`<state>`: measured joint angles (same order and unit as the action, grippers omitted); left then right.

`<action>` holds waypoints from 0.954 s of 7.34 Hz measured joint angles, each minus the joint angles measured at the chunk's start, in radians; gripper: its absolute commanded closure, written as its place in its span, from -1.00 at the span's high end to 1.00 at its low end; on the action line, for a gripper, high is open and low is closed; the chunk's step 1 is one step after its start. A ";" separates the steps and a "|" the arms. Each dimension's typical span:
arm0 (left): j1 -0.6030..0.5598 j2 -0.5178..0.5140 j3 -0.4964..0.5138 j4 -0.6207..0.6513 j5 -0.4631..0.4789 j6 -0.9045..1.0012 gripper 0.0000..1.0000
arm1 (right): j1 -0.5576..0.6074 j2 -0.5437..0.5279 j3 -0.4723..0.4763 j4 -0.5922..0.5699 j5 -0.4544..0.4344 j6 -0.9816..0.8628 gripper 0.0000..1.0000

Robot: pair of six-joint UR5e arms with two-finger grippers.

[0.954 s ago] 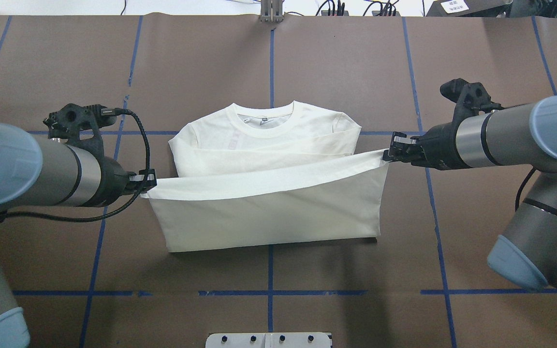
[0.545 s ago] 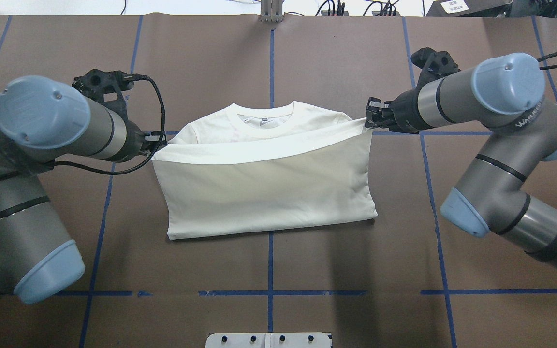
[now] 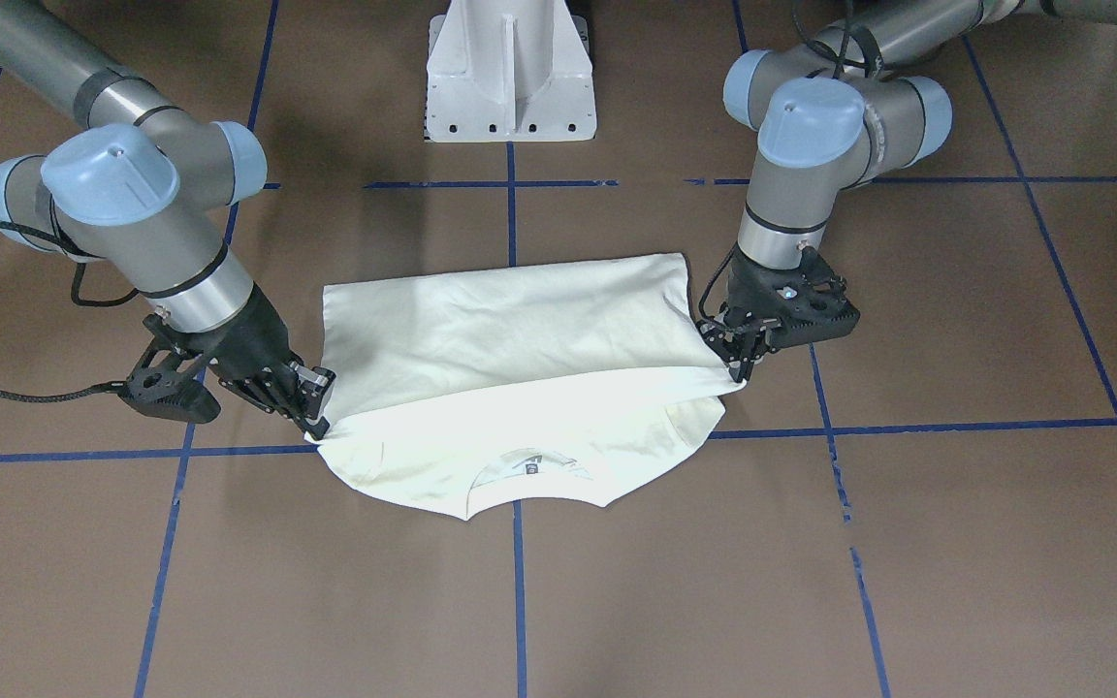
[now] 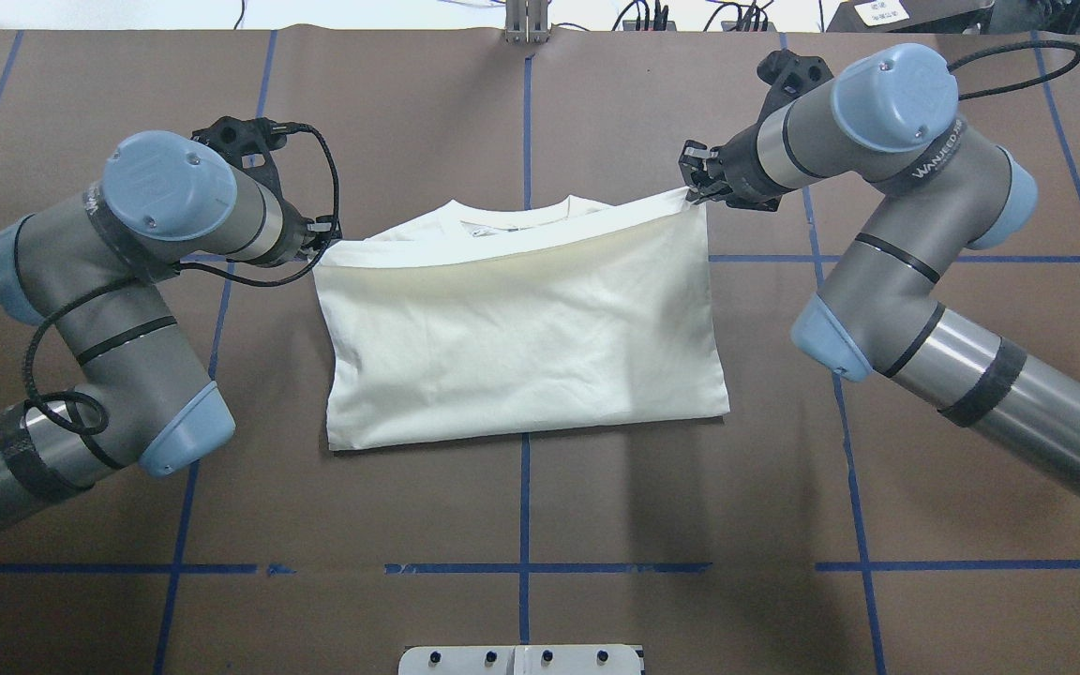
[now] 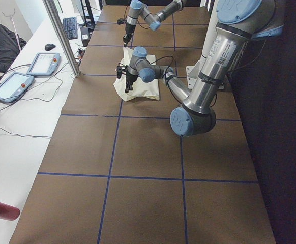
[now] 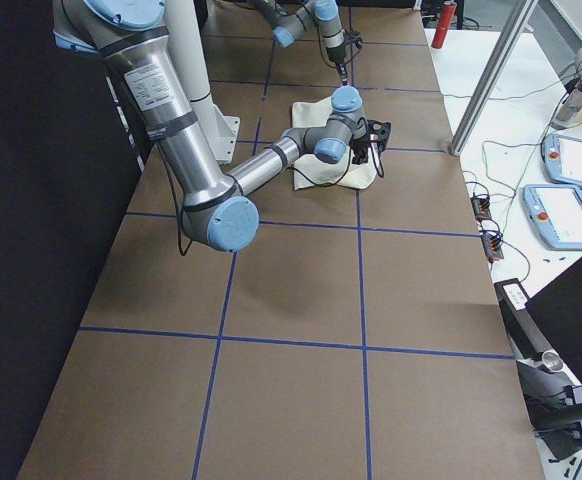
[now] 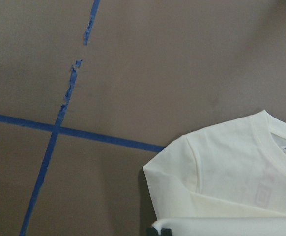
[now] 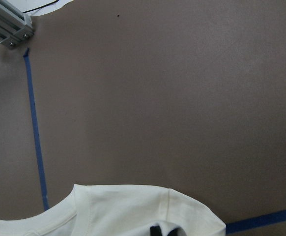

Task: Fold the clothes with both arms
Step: 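Lay the hem down near the collar and open both grippers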

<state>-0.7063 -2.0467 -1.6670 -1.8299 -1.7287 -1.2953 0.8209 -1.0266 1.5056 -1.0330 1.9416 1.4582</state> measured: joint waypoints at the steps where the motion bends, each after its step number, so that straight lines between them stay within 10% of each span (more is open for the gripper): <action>1: -0.007 -0.002 0.033 -0.025 0.001 0.001 -1.00 | 0.002 0.024 -0.044 0.000 -0.001 0.000 -1.00; 6: -0.020 -0.071 0.101 -0.034 0.003 -0.007 -1.00 | 0.003 0.064 -0.121 0.001 0.000 0.001 -1.00; 7: -0.020 -0.098 0.132 -0.032 0.003 -0.009 -0.90 | 0.001 0.066 -0.121 0.000 0.003 0.002 0.85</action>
<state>-0.7263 -2.1449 -1.5350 -1.8623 -1.7254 -1.3041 0.8222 -0.9608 1.3841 -1.0326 1.9445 1.4598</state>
